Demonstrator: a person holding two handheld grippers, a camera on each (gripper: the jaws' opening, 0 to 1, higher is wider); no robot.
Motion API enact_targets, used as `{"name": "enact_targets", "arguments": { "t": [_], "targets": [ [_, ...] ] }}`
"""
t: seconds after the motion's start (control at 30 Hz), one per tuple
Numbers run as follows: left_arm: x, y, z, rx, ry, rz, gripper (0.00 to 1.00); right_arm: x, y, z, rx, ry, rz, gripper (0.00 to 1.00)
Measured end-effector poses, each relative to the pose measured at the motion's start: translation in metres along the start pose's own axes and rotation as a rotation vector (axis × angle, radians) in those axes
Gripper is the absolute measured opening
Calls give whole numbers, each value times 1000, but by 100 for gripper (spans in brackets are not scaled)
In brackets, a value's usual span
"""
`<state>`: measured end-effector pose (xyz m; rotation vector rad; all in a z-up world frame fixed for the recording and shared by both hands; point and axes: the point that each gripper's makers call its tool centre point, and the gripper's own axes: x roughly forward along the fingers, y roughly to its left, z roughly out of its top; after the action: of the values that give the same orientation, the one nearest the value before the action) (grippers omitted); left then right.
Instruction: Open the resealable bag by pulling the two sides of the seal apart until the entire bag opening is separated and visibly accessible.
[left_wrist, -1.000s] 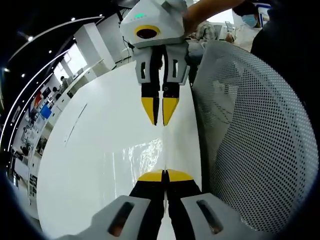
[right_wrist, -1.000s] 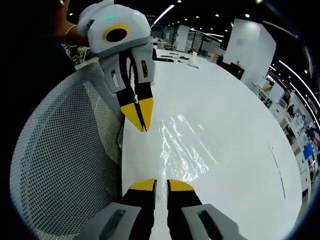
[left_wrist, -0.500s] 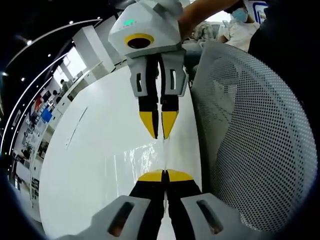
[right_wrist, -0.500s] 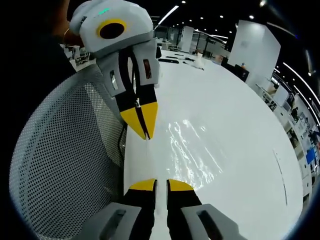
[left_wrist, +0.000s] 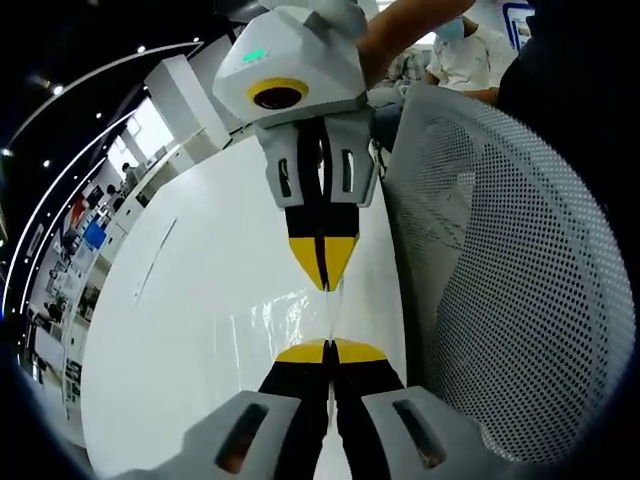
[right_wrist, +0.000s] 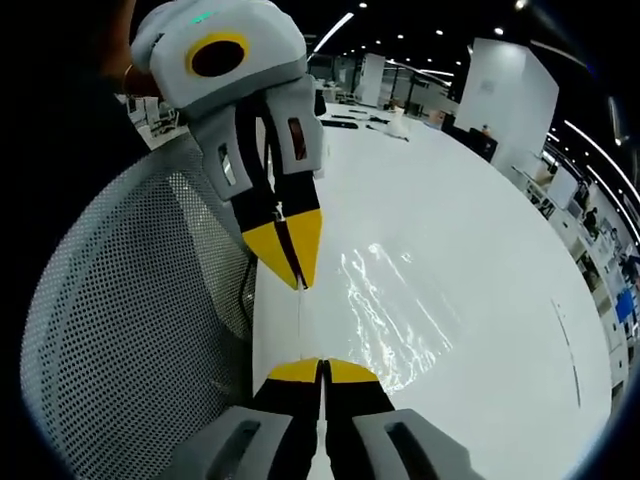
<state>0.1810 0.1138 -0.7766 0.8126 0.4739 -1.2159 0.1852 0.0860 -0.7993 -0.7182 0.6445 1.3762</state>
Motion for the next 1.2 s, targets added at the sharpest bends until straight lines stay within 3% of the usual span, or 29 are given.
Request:
{"name": "enact_targets", "arguments": {
  "t": [0.23, 0.63, 0.9, 1.2],
  "targets": [
    [3, 2, 1, 23, 23, 17, 0, -1, 1, -1, 23, 4, -8, 0],
    [-3, 1, 10, 125, 55, 32, 13, -1, -4, 2, 35, 4, -40, 0],
    [1, -7, 16, 146, 44, 28, 9, 2, -2, 10, 33, -6, -30, 0],
    [8, -3, 7, 189, 109, 60, 4, 5, 2, 17, 24, -13, -23, 0]
  ]
}}
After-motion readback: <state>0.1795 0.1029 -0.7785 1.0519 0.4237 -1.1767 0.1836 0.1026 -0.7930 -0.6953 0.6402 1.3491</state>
